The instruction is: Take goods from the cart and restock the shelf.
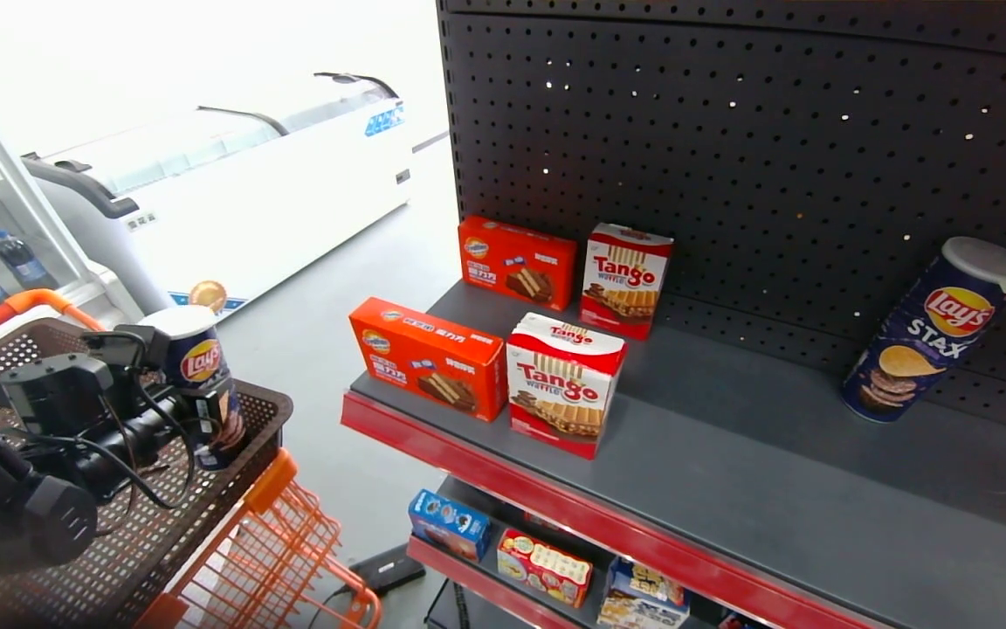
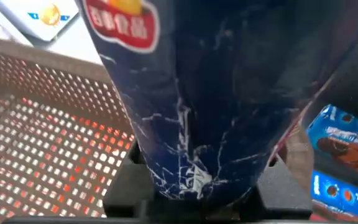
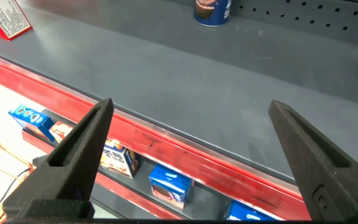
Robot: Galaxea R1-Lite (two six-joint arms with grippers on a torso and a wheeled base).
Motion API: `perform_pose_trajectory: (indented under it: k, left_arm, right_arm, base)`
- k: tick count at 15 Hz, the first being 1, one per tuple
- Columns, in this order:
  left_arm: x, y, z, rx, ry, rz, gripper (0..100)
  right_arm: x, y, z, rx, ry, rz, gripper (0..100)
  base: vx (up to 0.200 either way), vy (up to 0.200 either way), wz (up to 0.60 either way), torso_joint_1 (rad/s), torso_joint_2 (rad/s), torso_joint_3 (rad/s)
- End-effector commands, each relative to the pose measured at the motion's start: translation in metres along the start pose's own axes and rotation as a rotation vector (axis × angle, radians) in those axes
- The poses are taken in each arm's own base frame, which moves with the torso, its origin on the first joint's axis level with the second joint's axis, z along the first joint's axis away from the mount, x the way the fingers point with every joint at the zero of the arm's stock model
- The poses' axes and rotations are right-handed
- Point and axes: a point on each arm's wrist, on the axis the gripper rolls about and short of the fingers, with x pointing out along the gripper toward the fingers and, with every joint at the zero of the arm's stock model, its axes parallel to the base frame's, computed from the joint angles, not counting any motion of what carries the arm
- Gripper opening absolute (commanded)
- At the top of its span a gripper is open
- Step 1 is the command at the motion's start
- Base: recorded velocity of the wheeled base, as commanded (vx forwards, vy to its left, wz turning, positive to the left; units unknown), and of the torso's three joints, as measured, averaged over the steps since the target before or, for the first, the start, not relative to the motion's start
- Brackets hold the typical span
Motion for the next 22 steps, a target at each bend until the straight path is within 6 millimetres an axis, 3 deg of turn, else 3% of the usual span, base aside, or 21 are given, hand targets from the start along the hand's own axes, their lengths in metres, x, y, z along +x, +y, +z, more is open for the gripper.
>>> perform_pose_trajectory:
  k: [1,4,7,8,10,14,22]
  left_arm:
    - [-0.015,0.000,0.054,0.026,-0.119,0.006,0]
    - [-0.052,-0.014,0.105,0.041,-0.183,-0.076,0]
    - [-0.070,-0.041,0.156,0.001,-0.321,-0.194,0]
    - [-0.072,-0.044,0.159,-0.004,-0.326,-0.201,0]
    - [-0.123,-0.075,0.200,-0.051,-0.295,-0.336,0]
    - [-0.159,-0.093,0.189,-0.045,-0.259,-0.449,0]
    - [-0.171,-0.116,0.183,-0.039,-0.252,-0.581,0]
  right_arm:
    - [0.000,0.000,0.000,0.000,0.000,0.000,100]
    - [0.000,0.000,0.000,0.000,0.000,0.000,100]
    - [0.000,0.000,0.000,0.000,0.000,0.000,100]
    - [0.000,0.000,0.000,0.000,0.000,0.000,100]
    - [0.000,0.000,0.000,0.000,0.000,0.000,100]
    - [0.000,0.000,0.000,0.000,0.000,0.000,100]
    - [0.000,0.000,0.000,0.000,0.000,0.000,100]
  base:
    - [0.000,0.000,0.00,0.000,0.00,0.000]
    - [0.000,0.000,0.00,0.000,0.00,0.000]
    - [0.000,0.000,0.00,0.000,0.00,0.000]
    - [0.000,0.000,0.00,0.000,0.00,0.000]
    - [0.000,0.000,0.00,0.000,0.00,0.000]
    - [0.000,0.000,0.00,0.000,0.00,0.000]
    - [0.000,0.000,0.00,0.000,0.00,0.000]
